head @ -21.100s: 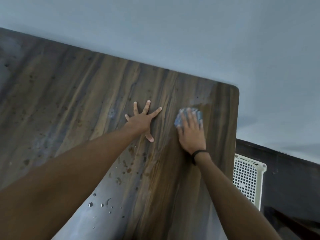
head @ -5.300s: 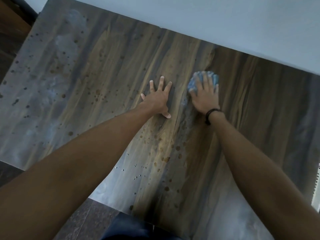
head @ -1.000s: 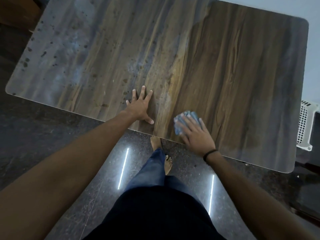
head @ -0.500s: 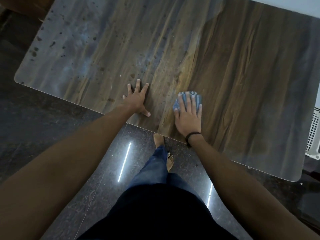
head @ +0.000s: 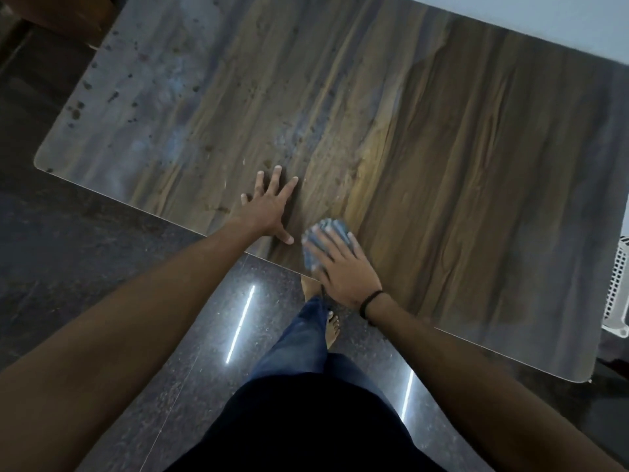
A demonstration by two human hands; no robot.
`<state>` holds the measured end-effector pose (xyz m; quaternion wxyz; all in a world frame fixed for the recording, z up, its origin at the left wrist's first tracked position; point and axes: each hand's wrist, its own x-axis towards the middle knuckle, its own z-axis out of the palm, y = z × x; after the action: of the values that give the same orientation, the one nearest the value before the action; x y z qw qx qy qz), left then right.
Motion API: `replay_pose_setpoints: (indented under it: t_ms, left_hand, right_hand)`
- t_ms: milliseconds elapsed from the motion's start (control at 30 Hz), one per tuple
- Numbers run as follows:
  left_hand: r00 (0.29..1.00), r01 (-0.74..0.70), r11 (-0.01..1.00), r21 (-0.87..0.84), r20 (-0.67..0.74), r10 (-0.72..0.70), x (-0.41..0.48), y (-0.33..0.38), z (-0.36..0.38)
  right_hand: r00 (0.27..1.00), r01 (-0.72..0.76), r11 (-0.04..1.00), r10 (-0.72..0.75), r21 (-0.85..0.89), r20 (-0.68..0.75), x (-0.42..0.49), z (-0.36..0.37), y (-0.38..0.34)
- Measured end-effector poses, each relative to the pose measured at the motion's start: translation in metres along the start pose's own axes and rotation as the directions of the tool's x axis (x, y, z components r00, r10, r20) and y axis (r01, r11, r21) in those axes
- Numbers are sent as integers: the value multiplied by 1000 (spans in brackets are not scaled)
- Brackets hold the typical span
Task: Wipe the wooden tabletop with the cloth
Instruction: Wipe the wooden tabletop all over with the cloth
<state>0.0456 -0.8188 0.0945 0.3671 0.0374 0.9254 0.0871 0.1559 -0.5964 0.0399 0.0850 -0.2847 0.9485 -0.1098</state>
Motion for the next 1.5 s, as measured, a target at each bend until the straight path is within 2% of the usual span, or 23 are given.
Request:
replay_pose_setpoints:
  t_ms: [100,167,233,300,400,467,500,567,633,700,733,800,867,900,967,1067,1133,1233,1300,1367,1400,1433,1500]
  left_hand:
    - [999,11,1000,10,42,-12,-1,-4,1]
    - [998,7,1000,-15,55,-6,0,-5,1]
    - [999,1,1000,-31,51,1,0,-6,2]
    - [999,7,999,-35,50,-5,-1,-7,2]
    - [999,10,1000,-28,47,-9,-1,-6,1]
    - [999,8,999,-33,41,-7,-1,-5,1]
    - [999,5,999,-38,45,-4,-1,-5,0]
    - [998,-4,999,-50,56,7,1,-6,0]
    - [999,-7,999,-52,50,10,0,-8,2]
    - [999,-1,999,-47,44,3,0,-9,2]
    - [999,2,999,-43,48,0,0,-8,2]
    - [999,2,999,-41,54,0,2,-7,2]
    - [999,-6,999,-48,50,8,3,-7,3]
    - [999,-9,999,-47,46,11,3,-8,3]
    - [999,-14,999,-45,51,16,3,-8,3]
    - [998,-15,998,-53,67,18,4,-8,3]
    - [997,-7,999,-44,79,10,4,-9,2]
    - [996,-46,998,-30,77,48,5,-12,5]
    - [996,-79,996,-36,42,81,7,-13,-1]
    - [994,-106,994,-7,-23,106,14,-9,-18]
    - [993,-109,994,12,-45,110,19,-6,-31]
    - [993,-107,994,28,-52,108,27,-3,-43]
    - [994,-93,994,61,-46,96,45,0,-64]
  right_hand:
    - [985,158,987,-156,-11,75,6,-7,24]
    - [998,-40,999,39,13,54,34,-16,41]
    - [936,-349,933,351,86,-9,56,-21,45]
    - [894,-440,892,446,107,-45,60,-15,24]
    - [992,-125,991,126,41,-9,28,0,-9]
    - [999,35,999,-36,23,30,25,-6,7]
    - [999,30,999,-31,20,44,35,-10,20]
    - [988,-152,988,151,27,16,63,-21,45]
    - [909,-411,904,416,120,-17,86,-29,60]
    - [853,-511,845,521,158,-32,92,-26,49]
    - [874,-476,870,484,133,-40,85,-21,36]
    - [970,-239,970,240,48,-29,58,-12,15]
    - [999,-45,999,45,7,20,44,-14,25]
    - [999,-45,999,45,5,29,49,-16,37]
    - [970,-242,969,243,45,-7,70,-23,57]
    - [847,-526,843,532,115,-26,101,-24,54]
    - [903,-427,900,429,91,-6,100,-22,38]
    - [994,-99,995,99,3,48,84,-27,51]
    - [969,-248,968,248,36,1,99,-33,77]
    - [825,-556,823,564,118,-46,119,-35,82]
    - [781,-611,781,621,131,-60,127,-33,74]
    - [805,-580,806,589,118,-70,130,-30,63]
    - [947,-319,947,320,32,-36,120,-23,49]
